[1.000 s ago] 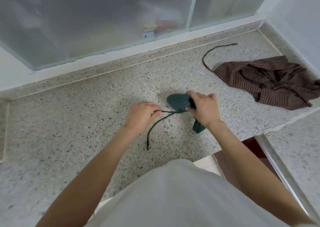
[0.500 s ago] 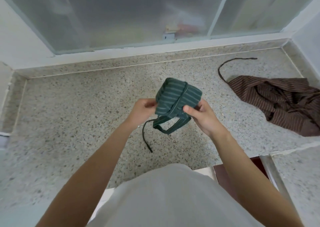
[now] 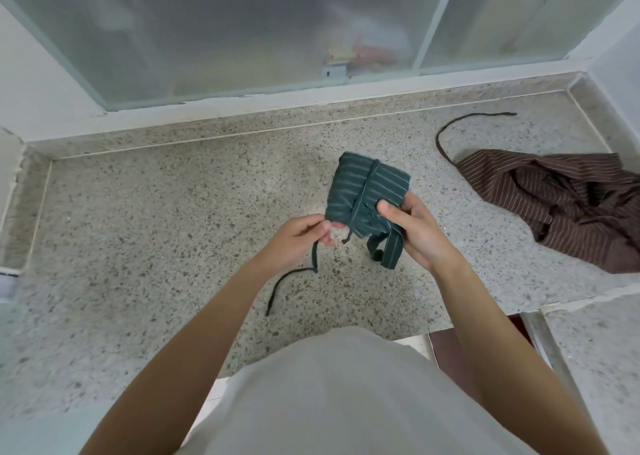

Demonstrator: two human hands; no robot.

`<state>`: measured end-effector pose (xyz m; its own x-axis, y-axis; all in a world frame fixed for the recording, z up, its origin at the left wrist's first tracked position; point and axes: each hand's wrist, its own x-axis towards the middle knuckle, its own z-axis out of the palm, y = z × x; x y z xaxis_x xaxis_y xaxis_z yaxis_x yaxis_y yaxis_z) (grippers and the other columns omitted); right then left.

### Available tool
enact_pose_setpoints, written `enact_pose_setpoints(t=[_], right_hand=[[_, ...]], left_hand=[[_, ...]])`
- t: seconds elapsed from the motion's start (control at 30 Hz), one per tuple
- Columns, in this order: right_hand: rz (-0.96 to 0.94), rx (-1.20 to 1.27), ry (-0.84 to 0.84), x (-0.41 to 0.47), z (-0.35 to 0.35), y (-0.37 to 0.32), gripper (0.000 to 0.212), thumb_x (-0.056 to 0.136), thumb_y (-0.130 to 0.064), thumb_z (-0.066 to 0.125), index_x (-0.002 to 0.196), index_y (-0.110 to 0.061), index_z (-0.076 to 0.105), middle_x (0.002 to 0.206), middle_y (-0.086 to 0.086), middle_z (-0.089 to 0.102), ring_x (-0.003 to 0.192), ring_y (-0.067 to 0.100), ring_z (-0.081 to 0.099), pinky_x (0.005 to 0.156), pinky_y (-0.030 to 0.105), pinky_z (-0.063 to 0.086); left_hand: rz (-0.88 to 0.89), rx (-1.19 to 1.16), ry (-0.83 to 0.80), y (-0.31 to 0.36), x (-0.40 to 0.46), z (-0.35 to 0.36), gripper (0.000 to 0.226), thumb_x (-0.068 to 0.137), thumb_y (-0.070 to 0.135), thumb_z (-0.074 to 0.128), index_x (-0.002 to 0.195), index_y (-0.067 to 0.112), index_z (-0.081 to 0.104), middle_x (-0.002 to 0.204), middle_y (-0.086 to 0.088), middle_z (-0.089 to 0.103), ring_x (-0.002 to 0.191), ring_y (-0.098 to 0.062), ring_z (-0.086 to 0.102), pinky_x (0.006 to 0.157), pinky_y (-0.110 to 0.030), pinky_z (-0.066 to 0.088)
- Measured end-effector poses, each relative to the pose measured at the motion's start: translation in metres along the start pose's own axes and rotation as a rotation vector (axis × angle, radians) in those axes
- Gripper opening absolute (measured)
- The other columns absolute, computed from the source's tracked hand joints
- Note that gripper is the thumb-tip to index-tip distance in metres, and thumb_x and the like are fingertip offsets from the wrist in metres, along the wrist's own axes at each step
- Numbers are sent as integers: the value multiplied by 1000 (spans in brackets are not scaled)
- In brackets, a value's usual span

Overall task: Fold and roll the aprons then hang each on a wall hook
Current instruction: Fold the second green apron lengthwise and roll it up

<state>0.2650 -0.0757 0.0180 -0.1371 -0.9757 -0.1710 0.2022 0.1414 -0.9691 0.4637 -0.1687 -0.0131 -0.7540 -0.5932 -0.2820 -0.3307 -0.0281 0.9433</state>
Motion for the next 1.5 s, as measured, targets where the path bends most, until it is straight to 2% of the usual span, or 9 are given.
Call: enact_pose_setpoints(t=[0.2, 0.33, 0.5, 0.73, 0.93, 1.13, 1.27, 1.37, 1.5], right_hand=[[118, -839, -570, 2, -2, -10, 24, 78, -28, 75, 95, -27, 58, 87, -10, 63, 81, 9, 59, 70, 27, 46], [118, -1442, -352, 15, 8, 16, 33, 80, -46, 67, 97, -25, 48, 73, -13, 52, 73, 17, 54, 66, 29, 40], [236, -620, 284, 34, 21, 37, 40, 82, -37, 70, 111, -14, 55, 100, -3, 63, 89, 14, 60, 73, 24, 46], [529, 143, 397, 82, 66, 65, 37, 77, -35, 75, 106, -13, 68, 102, 2, 71, 97, 19, 66, 92, 38, 51], [637, 5, 549, 125, 69, 105, 46, 77, -40, 75, 109, -11, 60, 105, 6, 65, 95, 21, 62, 75, 32, 52], [675, -440, 453, 134, 55, 120, 92, 73, -80, 45, 125, -4, 48, 115, 10, 61, 108, 28, 57, 97, 45, 45], [403, -1237, 541, 126, 40, 115, 71, 88, -56, 51, 133, -3, 41, 130, 17, 47, 120, 34, 41, 101, 43, 28], [-104, -1148, 383, 125, 34, 103, 44, 90, -17, 57, 131, -6, 44, 123, 15, 48, 109, 27, 48, 92, 36, 41], [-195, -1045, 38, 140, 38, 91, 25, 91, -2, 53, 115, -5, 58, 109, 12, 60, 90, 23, 61, 74, 24, 47]], left_hand=[[127, 757, -196, 0, 21, -33, 21, 85, 34, 63, 98, 21, 72, 91, 6, 71, 75, -9, 63, 76, -26, 50], [167, 1018, -125, 13, 32, -37, 22, 88, 41, 58, 98, 27, 71, 85, 11, 70, 70, -7, 62, 62, -12, 35], [295, 649, 398, 1, 22, -28, 17, 88, 31, 62, 93, 20, 74, 78, 5, 72, 58, -6, 63, 57, -24, 51], [108, 320, 601, -23, 23, -46, 12, 83, 23, 69, 91, 16, 75, 84, 6, 72, 72, -1, 64, 69, -13, 50], [-112, 321, 549, -65, 57, -54, 10, 82, 21, 71, 90, 17, 71, 83, 5, 69, 72, -1, 62, 71, -12, 50], [-65, 389, 537, -86, 95, -41, 8, 84, 16, 69, 91, 12, 68, 88, -3, 66, 75, -10, 60, 73, -16, 50], [21, 476, 509, -95, 102, -32, 9, 84, 17, 69, 90, 12, 66, 87, -1, 61, 72, -8, 57, 69, -15, 46], [77, 520, 473, -94, 109, -23, 11, 82, 13, 70, 91, 10, 66, 87, -4, 60, 69, -8, 53, 66, -9, 37], [98, 548, 400, -98, 112, -19, 24, 81, 8, 67, 104, 6, 63, 93, -9, 60, 73, -19, 58, 61, -18, 39]])
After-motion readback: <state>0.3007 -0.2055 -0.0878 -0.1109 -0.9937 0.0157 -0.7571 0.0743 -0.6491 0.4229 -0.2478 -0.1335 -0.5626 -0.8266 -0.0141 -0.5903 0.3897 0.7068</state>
